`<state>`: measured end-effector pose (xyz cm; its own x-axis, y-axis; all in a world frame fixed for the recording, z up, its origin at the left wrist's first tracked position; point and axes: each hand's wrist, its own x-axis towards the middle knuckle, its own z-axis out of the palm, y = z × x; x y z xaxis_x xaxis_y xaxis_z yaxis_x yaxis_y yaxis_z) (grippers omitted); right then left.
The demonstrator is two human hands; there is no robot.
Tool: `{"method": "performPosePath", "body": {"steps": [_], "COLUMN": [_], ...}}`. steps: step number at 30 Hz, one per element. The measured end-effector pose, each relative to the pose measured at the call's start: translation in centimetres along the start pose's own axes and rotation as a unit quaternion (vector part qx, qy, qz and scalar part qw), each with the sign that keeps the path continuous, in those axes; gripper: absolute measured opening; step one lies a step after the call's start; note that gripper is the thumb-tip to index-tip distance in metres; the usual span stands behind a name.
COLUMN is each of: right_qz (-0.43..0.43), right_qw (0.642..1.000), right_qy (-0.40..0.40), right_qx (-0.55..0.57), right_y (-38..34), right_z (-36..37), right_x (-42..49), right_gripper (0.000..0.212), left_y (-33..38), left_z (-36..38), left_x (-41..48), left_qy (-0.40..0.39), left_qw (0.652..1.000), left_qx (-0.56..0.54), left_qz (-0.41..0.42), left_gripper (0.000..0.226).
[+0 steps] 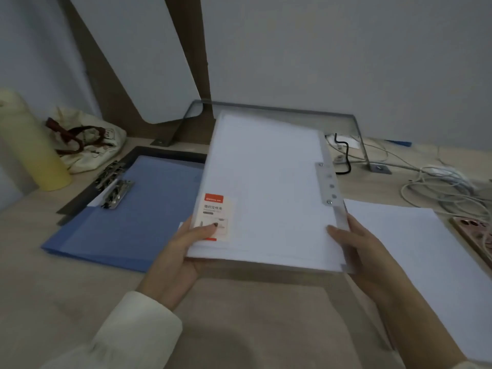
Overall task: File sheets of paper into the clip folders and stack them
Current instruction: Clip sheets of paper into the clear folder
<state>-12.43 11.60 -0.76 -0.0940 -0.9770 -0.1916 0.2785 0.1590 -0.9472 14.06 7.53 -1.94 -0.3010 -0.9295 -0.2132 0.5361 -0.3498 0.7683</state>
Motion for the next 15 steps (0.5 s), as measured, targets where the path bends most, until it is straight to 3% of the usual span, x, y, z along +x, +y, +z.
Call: {"method": "performPosePath", "body": {"steps": [2, 4, 5, 7, 8, 10, 13, 15], "right_qz": [-0.025, -0.036, -0.036, -0.03, -0.025, -0.007, 0.019, 0.021], "right_qw": [0.999, 0.998, 0.997, 0.995, 0.994, 0.99, 0.982, 0.983], "right_qy": [-0.017, -0.033, -0.042, -0.069, -0.085, -0.122, -0.185, -0.18], "right_qx": [0.022, 0.041, 0.053, 0.068, 0.071, 0.064, 0.037, -0.011], "right_y": [0.1, 0.6, 1.0, 2.2, 2.8, 4.0, 5.4, 5.9], "right_z": [1.8, 4.2, 5.5, 8.1, 9.5, 12.2, 15.2, 16.8], "right_x": [0.6, 1.2, 1.5, 2.0, 2.1, 2.2, 2.5, 3.1], "right_gripper": [0.042, 0.042, 0.043, 0.046, 0.049, 0.051, 0.043, 0.036], "left_y": [0.9, 1.9, 2.0, 2.5, 2.7, 2.9, 3.4, 4.2], "left_z": [-1.9, -2.8, -3.3, -3.8, -3.9, -4.7, -6.7, -8.3], "left_x": [-0.9, -2.0, -2.5, -3.7, -3.9, -5.1, -6.6, -8.3], "left_qy": [-0.039, -0.15, -0.154, -0.085, -0.079, 0.036, 0.143, 0.189], "left_qw": [0.994, 0.973, 0.968, 0.976, 0.977, 0.981, 0.969, 0.956], "left_qx": [-0.102, -0.166, -0.171, -0.13, -0.135, -0.117, -0.065, -0.07], "left_qz": [0.031, 0.063, 0.096, 0.155, 0.144, 0.149, 0.191, 0.213], "left_gripper": [0.067, 0.07, 0.069, 0.076, 0.085, 0.089, 0.053, 0.045]}}
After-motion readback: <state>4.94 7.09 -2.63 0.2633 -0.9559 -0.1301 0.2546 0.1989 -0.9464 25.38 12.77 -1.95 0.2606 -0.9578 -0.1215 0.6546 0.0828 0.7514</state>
